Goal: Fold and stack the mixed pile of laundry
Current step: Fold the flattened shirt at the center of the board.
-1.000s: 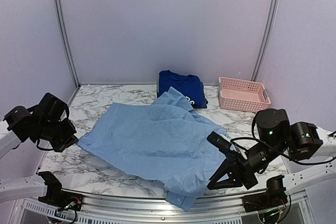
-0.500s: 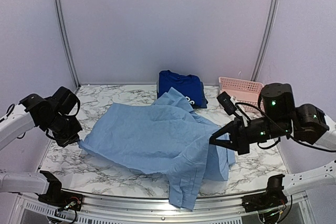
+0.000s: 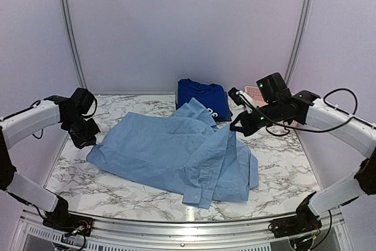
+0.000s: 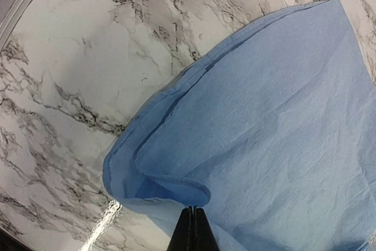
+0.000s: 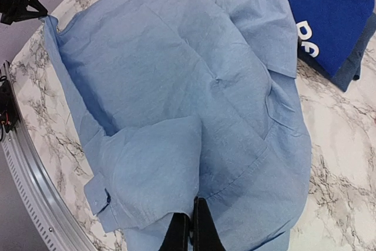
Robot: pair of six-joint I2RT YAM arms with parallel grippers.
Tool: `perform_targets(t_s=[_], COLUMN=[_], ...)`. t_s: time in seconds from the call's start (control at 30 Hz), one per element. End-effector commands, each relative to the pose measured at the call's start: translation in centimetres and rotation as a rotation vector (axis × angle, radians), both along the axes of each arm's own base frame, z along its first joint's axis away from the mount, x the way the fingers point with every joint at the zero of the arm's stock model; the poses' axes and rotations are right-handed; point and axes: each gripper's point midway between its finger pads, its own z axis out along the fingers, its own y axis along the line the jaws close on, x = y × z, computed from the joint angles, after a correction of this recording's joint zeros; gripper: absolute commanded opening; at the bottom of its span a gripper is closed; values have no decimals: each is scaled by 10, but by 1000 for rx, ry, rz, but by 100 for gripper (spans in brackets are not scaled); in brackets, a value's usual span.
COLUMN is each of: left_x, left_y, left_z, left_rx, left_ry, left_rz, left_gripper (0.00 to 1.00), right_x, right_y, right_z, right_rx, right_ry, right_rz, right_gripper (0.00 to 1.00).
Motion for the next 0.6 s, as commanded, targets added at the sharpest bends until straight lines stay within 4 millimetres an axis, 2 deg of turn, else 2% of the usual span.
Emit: perform_targets(t_s=[0.0, 0.07, 0.13, 0.17, 0.23, 0.27, 0.33, 0.4, 0.47, 0.57], left_x=[31, 37, 42, 44, 52, 55, 59, 54, 36, -8], left_y=[-11, -10, -7, -5, -7, -8, -20, -47, -93, -160], left_z=[-14, -26, -36, -41, -32, -22, 4, 31, 50, 51], left_rx=[-19, 1, 30, 45, 66, 79, 104, 130, 97, 42], left_ry=[-36, -18, -7, 6, -19, -52, -145, -241, -320, -359], left_rz=[-61, -68, -78, -89, -139, -161, -265, -415, -616, -891], left_gripper=[0, 0, 1, 8, 30, 46, 73, 84, 86, 86], right_x=[22, 29, 40, 45, 52, 53, 51, 46, 39, 29], right_y=[10, 9, 7, 8, 13, 14, 14, 10, 3, -12], right_z=[-18, -34, -41, -40, -41, -45, -59, -73, -82, -77], right_rx=[-19, -48, -63, -57, -49, -55, -80, -109, -128, -105], right_ry=[-10, 13, 12, 6, 10, 23, 65, 110, 150, 202], right_rz=[57, 44, 13, 7, 4, 6, 16, 9, -12, -85], right_gripper=[0, 0, 0, 0, 0, 0, 10, 27, 39, 55])
